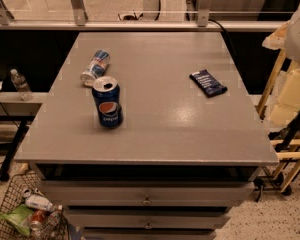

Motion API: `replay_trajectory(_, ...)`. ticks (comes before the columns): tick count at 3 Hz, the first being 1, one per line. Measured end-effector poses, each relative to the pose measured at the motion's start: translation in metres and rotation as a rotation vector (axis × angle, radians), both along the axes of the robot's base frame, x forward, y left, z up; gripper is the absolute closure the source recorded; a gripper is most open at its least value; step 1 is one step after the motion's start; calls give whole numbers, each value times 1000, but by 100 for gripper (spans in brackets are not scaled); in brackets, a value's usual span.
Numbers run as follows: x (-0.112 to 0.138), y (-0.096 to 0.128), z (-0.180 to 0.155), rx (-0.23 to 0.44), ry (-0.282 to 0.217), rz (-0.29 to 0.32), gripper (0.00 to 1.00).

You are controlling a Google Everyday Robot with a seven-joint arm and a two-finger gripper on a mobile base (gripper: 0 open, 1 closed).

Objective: Pick rxbar blueberry

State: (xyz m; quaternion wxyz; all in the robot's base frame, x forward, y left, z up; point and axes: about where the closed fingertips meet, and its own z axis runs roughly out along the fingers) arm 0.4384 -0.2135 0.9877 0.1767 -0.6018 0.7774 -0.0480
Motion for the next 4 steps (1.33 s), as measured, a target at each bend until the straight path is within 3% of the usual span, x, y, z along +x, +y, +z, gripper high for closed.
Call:
replay_trajectory(1,0,0,0,0,0,0,0)
replay_trajectory(2,27,1,-6,34,28,-53,0)
replay_trajectory(4,137,18,-54,154,135,-340,0)
